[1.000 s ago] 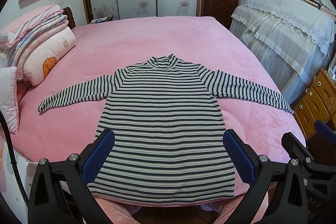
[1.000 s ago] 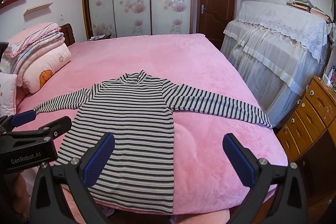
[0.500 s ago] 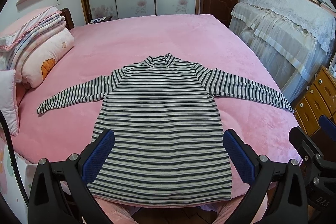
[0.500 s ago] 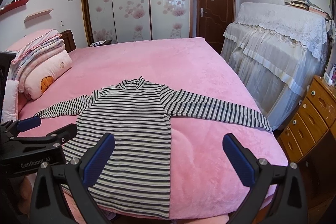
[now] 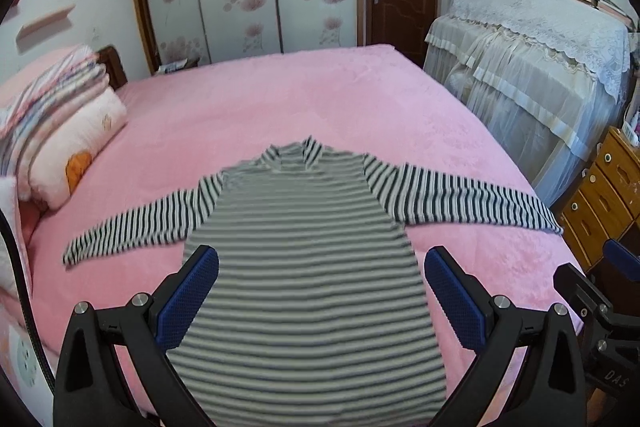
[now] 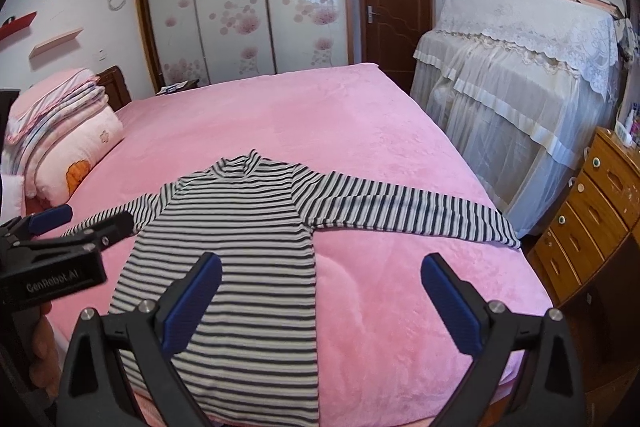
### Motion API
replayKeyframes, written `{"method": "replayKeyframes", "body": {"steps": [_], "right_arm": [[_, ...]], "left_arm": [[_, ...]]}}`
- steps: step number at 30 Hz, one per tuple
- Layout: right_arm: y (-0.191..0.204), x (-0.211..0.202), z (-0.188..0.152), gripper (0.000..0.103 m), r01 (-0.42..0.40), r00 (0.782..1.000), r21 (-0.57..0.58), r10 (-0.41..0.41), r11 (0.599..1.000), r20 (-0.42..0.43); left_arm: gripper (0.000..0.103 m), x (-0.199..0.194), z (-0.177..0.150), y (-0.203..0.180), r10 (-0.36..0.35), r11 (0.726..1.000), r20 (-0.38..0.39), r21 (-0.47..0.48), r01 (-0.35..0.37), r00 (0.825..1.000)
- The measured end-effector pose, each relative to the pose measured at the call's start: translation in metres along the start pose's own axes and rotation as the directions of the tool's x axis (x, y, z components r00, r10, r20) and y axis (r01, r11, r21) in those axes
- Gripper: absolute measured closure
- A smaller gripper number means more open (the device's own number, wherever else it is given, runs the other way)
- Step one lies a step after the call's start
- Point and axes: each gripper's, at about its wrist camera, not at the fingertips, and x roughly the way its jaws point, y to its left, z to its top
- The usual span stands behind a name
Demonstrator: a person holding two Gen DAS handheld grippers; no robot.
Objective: Fold small clothes
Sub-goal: 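Grasp the sleeve cuff nearest the right gripper and lift it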
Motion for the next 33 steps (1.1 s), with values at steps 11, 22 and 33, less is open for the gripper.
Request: {"method": "replayKeyframes", "body": {"steps": [11,22,33], "right_arm": [[-0.076,0.029,0.052,0.016,0.169,0.984,0.115,-0.174,0.979,0.035],[-0.184,0.082,0.062,0.031,0.267,0.963,0.217,-0.269,0.939,-0.022],[-0.305,0.178,0.009,0.031,0.262,0.96,0.452,-0.183,0.853,-0.212]], "left_arm": [[0.001,0.056,0.058,-0.027,-0.023,0.998,0.057,0.066,0.019,0.998],[0.001,0.18,0.064,-0.12,-0.071,0.991,0.005,0.113,0.07,0.997],[0.001,0.308,0.012,-0.229,-0.007,0.978,-0.182,0.205,0.045,0.983]]}}
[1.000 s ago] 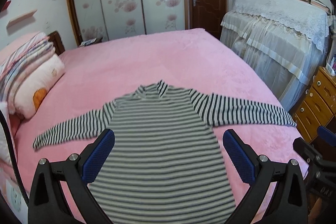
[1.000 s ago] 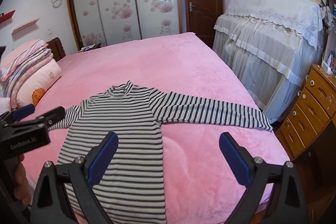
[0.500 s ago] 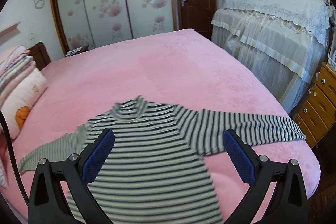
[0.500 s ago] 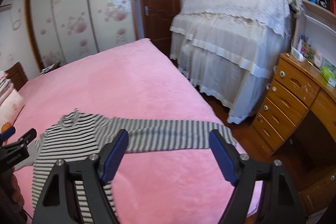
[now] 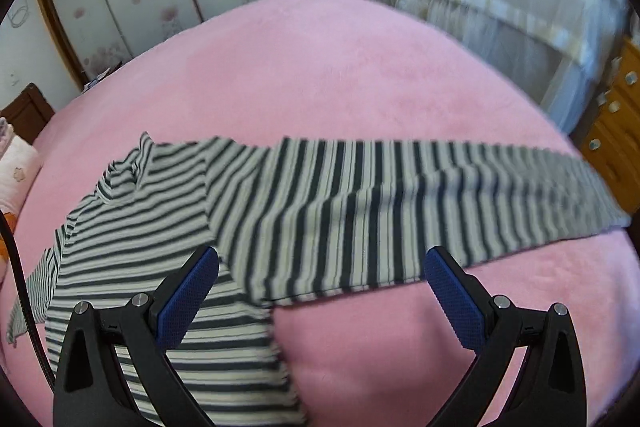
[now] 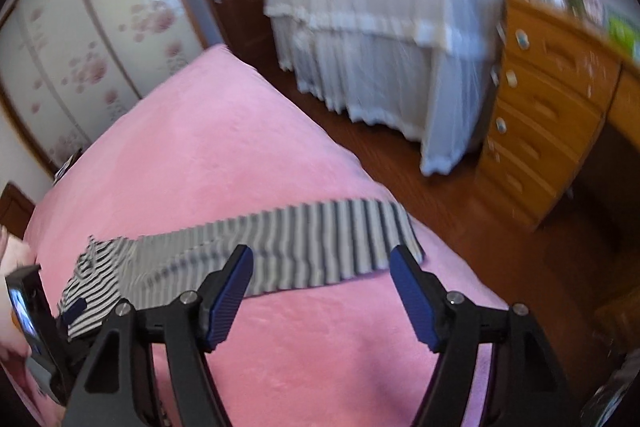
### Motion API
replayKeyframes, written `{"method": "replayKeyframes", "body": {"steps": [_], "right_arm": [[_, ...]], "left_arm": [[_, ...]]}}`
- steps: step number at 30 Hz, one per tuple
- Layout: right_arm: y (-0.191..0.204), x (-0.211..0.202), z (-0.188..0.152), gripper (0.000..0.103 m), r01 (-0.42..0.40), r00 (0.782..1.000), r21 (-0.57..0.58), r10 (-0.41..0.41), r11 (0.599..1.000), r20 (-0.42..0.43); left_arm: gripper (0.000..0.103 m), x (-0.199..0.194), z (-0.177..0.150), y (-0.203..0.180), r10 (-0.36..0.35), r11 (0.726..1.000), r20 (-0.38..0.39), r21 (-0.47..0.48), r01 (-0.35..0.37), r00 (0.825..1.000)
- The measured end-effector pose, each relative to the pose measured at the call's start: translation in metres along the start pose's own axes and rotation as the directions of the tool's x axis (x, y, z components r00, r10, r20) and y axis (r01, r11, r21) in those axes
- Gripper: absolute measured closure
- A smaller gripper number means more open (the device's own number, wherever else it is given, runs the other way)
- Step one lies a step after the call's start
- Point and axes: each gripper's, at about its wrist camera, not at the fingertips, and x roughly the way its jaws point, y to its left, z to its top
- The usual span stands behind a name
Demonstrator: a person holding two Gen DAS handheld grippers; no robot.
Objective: Fold small clothes
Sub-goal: 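Grasp the sleeve cuff nearest the right gripper and lift it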
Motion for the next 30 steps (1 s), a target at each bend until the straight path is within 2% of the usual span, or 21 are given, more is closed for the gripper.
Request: {"method": "replayKeyframes", "body": {"steps": [4,9,13,17,19,20,21,22,23,25,30], "right_arm": [[-0.036,0.048,-0.01,0.031,0.014,0.997,0.109,-0.006,0.994,-0.079],[-0.058,0.089,-0.029,0.031,0.006,0.986,0.201,0.027,0.98,-0.162],[-0.063,0.104,-0.027,0.031,-0.003,0.986,0.239,0.043,0.971,-0.16],[-0.062,0.117,-0.017,0.031,0.007,0.987,0.238,0.031,0.971,-0.157],[-0.059,0.123,-0.013,0.042,0.038,0.986,0.21,-0.003,0.977,-0.168],[-0.057,0.128,-0.012,0.055,0.068,0.983,0.185,-0.034,0.98,-0.183],[-0.057,0.132,-0.01,0.067,0.076,0.981,0.173,-0.043,0.982,-0.187],[-0.056,0.133,-0.01,0.073,0.077,0.981,0.16,-0.046,0.984,-0.187],[-0.055,0.132,-0.009,0.087,0.072,0.983,0.147,-0.045,0.987,-0.18],[-0.052,0.127,-0.007,0.09,0.061,0.986,0.123,-0.041,0.991,-0.161],[-0.021,0.086,-0.003,0.091,0.071,0.997,0.0,-0.07,0.998,-0.038]], "left_arm": [[0.001,0.028,-0.002,-0.015,0.03,0.999,-0.039,-0.03,-0.032,0.999],[0.001,0.041,0.001,-0.027,0.01,0.997,-0.048,-0.074,-0.013,0.999],[0.001,0.04,0.01,-0.049,0.014,0.998,-0.009,-0.063,-0.014,1.0],[0.001,0.038,0.019,-0.073,0.053,0.998,0.025,-0.041,-0.052,0.998],[0.001,0.038,0.025,-0.082,0.093,0.995,0.037,-0.031,-0.092,0.995],[0.001,0.037,0.026,-0.084,0.107,0.994,0.036,-0.028,-0.106,0.994],[0.001,0.036,0.028,-0.085,0.12,0.992,0.034,-0.029,-0.119,0.992],[0.001,0.035,0.029,-0.084,0.123,0.992,0.032,-0.031,-0.122,0.992],[0.001,0.033,0.03,-0.083,0.123,0.992,0.029,-0.035,-0.122,0.992],[0.001,0.027,0.029,-0.074,0.123,0.992,0.025,-0.042,-0.122,0.992],[0.001,0.004,0.023,-0.045,0.16,0.986,-0.001,-0.04,-0.16,0.987]]}}
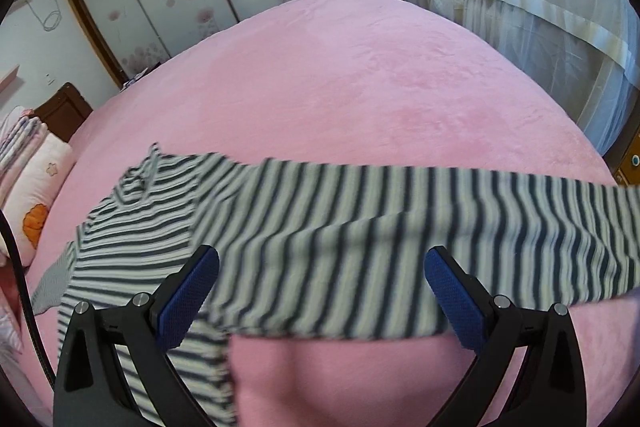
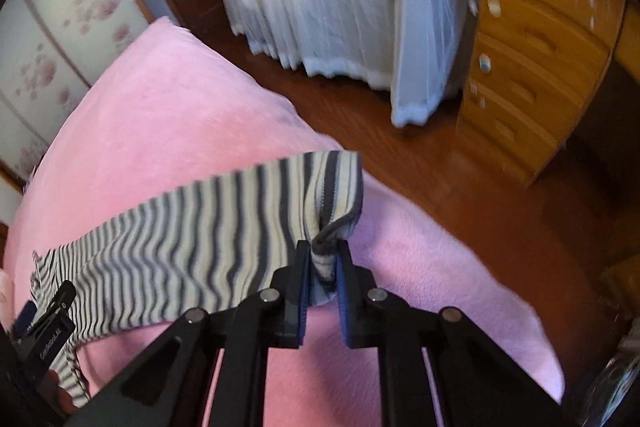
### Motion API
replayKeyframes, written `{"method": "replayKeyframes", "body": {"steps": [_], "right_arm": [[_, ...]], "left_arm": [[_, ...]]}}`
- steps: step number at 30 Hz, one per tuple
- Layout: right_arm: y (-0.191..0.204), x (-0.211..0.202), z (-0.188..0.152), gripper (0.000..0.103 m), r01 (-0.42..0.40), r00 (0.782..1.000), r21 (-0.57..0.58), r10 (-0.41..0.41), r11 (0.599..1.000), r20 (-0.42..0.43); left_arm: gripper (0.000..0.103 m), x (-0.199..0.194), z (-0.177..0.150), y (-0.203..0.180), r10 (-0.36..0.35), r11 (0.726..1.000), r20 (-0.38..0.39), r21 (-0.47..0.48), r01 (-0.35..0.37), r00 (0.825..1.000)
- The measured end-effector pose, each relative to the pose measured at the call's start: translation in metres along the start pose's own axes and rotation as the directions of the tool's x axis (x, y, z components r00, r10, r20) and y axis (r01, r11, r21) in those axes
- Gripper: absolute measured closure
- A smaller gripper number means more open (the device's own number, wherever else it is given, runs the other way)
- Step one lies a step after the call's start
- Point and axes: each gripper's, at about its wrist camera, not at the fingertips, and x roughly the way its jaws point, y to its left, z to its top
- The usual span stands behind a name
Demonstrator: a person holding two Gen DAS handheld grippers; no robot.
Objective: Fold small clothes
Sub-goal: 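Grasp the sleeve cuff nearest the right gripper and lift it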
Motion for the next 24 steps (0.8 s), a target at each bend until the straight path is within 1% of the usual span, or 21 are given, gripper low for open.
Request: {"method": "replayKeyframes", "body": {"steps": [2,4,8,11,14,16,18,20,22,24], "right_arm": [[0.016,-0.023,0.0,0.091,-0.005,0.998,-0.055,0.008,0.998,0.055],[0.029,-0.04,-0.001,0.091,-0.006,0.996,-0.1,0.015,0.995,0.09],[0.063,-0.071,-0.005,0.091,-0.051,0.988,-0.192,0.078,0.98,0.136],[0.098,-0.089,-0.012,0.091,-0.093,0.98,-0.27,0.136,0.958,0.147],[0.134,-0.103,-0.026,0.091,-0.16,0.968,-0.338,0.215,0.928,0.131],[0.162,-0.108,-0.038,0.091,-0.196,0.959,-0.383,0.258,0.903,0.116],[0.191,-0.11,-0.054,0.091,-0.237,0.95,-0.425,0.301,0.873,0.089],[0.217,-0.11,-0.071,0.091,-0.267,0.942,-0.461,0.329,0.846,0.059],[0.244,-0.106,-0.094,0.091,-0.308,0.931,-0.495,0.365,0.812,0.019],[0.265,-0.101,-0.115,0.091,-0.343,0.921,-0.521,0.39,0.782,-0.021]], "left_arm": [[0.001,-0.005,-0.002,0.014,-0.002,1.0,-0.014,-0.009,0.002,1.0],[0.001,-0.013,-0.004,0.03,-0.007,1.0,-0.028,-0.014,0.006,1.0],[0.001,-0.034,-0.013,0.065,-0.015,1.0,-0.028,-0.021,0.015,0.999],[0.001,-0.049,-0.02,0.097,-0.021,0.999,-0.024,-0.029,0.02,0.999],[0.001,-0.059,-0.034,0.138,-0.02,0.999,-0.021,-0.05,0.019,1.0],[0.001,-0.06,-0.046,0.169,-0.023,0.996,-0.03,-0.082,0.021,0.999],[0.001,-0.055,-0.058,0.201,-0.074,0.989,-0.042,-0.133,0.068,0.996],[0.001,-0.046,-0.07,0.223,-0.13,0.977,-0.052,-0.179,0.119,0.99],[0.001,-0.035,-0.083,0.242,-0.185,0.961,-0.061,-0.219,0.168,0.981],[0.002,-0.024,-0.093,0.256,-0.245,0.941,-0.06,-0.253,0.223,0.968]]}}
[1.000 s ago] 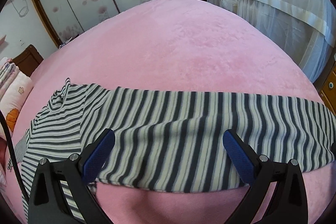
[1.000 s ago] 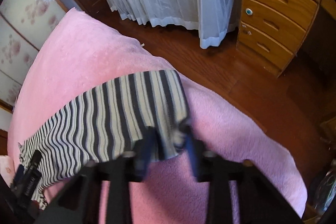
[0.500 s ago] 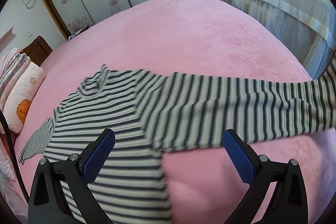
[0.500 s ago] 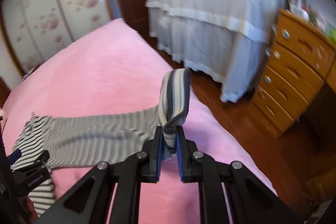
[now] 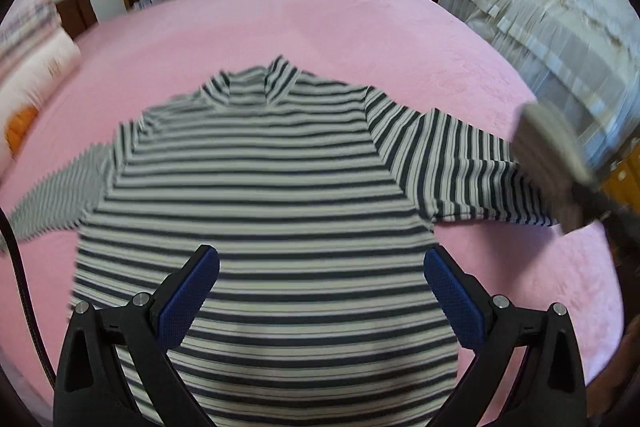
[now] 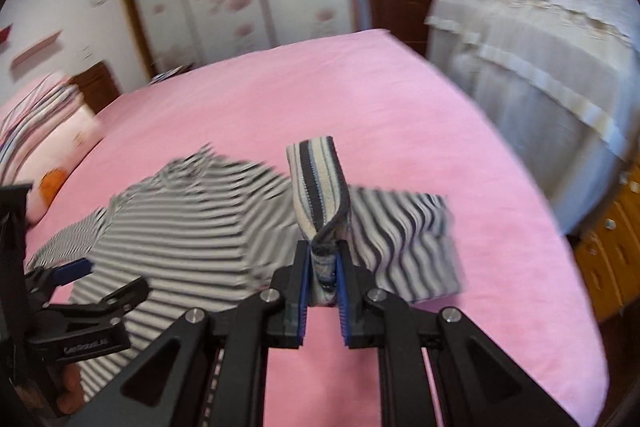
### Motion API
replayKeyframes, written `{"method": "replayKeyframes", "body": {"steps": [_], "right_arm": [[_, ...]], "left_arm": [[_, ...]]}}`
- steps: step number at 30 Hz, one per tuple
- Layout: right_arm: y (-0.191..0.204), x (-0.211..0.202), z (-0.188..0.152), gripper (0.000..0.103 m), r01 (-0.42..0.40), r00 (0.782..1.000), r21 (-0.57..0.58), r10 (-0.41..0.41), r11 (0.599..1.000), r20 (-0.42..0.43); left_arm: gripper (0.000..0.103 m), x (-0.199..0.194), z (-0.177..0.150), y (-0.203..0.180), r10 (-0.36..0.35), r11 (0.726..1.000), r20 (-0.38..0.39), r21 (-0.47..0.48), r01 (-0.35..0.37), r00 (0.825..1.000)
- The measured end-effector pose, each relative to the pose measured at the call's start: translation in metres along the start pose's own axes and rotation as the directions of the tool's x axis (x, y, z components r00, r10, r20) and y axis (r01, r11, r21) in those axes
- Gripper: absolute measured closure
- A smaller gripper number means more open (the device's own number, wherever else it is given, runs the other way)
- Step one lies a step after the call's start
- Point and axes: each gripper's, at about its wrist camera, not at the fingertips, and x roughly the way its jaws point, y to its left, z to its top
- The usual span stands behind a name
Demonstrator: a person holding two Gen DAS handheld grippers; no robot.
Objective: Fold small clothes
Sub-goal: 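Grasp the sleeve cuff nearest the right gripper and lift it, then carry the held sleeve across the shirt body toward the left tool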
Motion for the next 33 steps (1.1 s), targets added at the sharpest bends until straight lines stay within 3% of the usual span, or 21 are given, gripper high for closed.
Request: {"method": "replayKeyframes", "body": {"steps": [8,14,17,23,26,28,30,33], "right_arm": [[0.076,0.06,-0.036,0.091,-0.108,0.986,-0.04,0.102,0.993,-0.131],[0.11,0.079,-0.038,0.091,-0.176,0.977,-0.06,0.167,0.983,-0.132],[0.13,0.092,-0.036,0.091,-0.211,0.971,-0.054,0.203,0.976,-0.128],[0.185,0.127,-0.038,0.09,-0.276,0.95,-0.045,0.265,0.96,-0.164],[0.213,0.139,-0.042,0.084,-0.297,0.939,-0.062,0.28,0.953,-0.202],[0.224,0.141,-0.048,0.08,-0.378,0.902,-0.043,0.357,0.925,-0.241],[0.228,0.139,-0.053,0.07,-0.414,0.884,-0.038,0.393,0.909,-0.253],[0.229,0.126,-0.063,0.067,-0.425,0.882,-0.079,0.393,0.902,-0.26]], "left_arm": [[0.003,0.029,-0.011,0.039,-0.132,0.987,-0.054,-0.101,0.126,0.99],[0.004,0.039,-0.003,0.074,-0.232,0.964,-0.076,-0.152,0.219,0.97],[0.004,0.042,0.004,0.094,-0.23,0.965,-0.076,-0.146,0.218,0.97],[0.004,0.041,0.015,0.14,-0.143,0.983,-0.065,-0.127,0.134,0.988],[0.004,0.047,0.015,0.162,-0.155,0.978,-0.077,-0.153,0.142,0.985],[0.004,0.052,0.013,0.171,-0.161,0.976,-0.095,-0.159,0.145,0.982],[0.004,0.058,0.011,0.177,-0.169,0.975,-0.112,-0.162,0.15,0.979],[0.005,0.064,0.009,0.182,-0.198,0.971,-0.131,-0.165,0.176,0.971]]}}
